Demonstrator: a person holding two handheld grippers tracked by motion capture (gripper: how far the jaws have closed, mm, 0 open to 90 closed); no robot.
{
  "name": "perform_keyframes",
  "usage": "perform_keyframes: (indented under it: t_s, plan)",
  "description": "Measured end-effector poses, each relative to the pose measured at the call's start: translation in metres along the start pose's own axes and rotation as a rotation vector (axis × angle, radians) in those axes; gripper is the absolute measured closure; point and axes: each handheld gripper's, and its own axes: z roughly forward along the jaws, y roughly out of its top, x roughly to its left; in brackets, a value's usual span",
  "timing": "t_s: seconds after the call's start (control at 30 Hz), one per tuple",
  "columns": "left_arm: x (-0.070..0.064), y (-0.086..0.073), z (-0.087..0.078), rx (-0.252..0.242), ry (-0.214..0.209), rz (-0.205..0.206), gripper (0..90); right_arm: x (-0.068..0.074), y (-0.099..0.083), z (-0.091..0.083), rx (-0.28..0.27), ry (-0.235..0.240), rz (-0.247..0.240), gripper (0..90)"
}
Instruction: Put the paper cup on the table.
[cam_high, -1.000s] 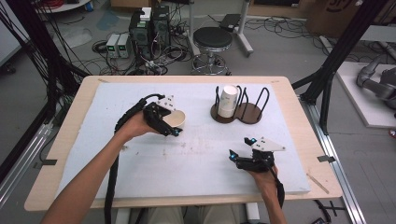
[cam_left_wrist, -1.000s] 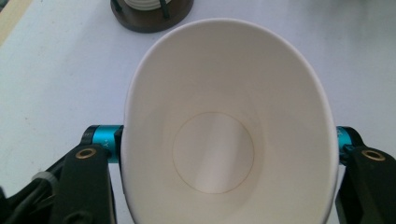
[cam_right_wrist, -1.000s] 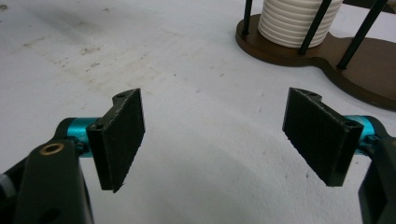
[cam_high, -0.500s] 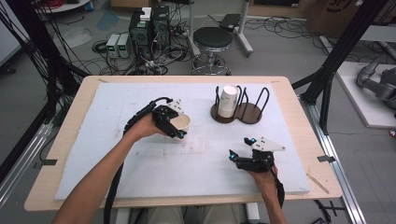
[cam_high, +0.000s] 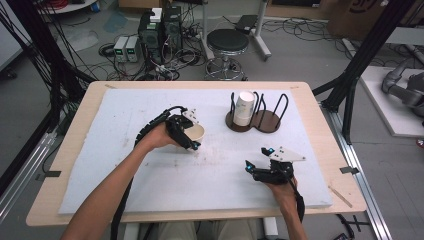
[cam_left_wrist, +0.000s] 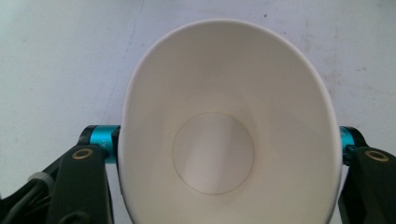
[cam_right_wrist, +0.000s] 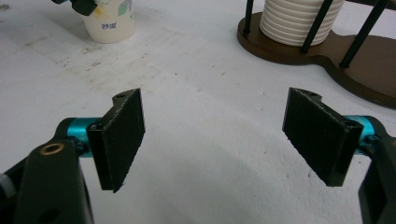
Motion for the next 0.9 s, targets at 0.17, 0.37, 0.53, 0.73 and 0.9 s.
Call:
perform_keyframes:
  t_s: [0.17,0.37,0.53,0.73,0.9]
  plan:
    - [0.001,-0.001,0.003,-0.002,-0.006,-0.007,19.0,0.000,0.000,0.000,0.002,0.001,0.002,21.5]
    - [0.003,-0.005,0.005,0.008,-0.032,-0.036,14.0,0.000,0.000,0.000,-0.001,0.001,-0.006,21.5]
    - [0.003,-0.007,0.002,0.015,-0.035,-0.045,14.0,0.000,0.000,0.000,0.001,0.002,-0.004,21.6]
    - [0.002,-0.014,-0.008,0.021,-0.036,-0.067,14.0,-0.001,0.000,0.000,-0.001,0.009,0.006,21.5]
    - [-0.003,-0.030,-0.018,-0.006,-0.005,-0.094,14.0,-0.001,0.000,-0.001,-0.004,0.017,0.006,21.5]
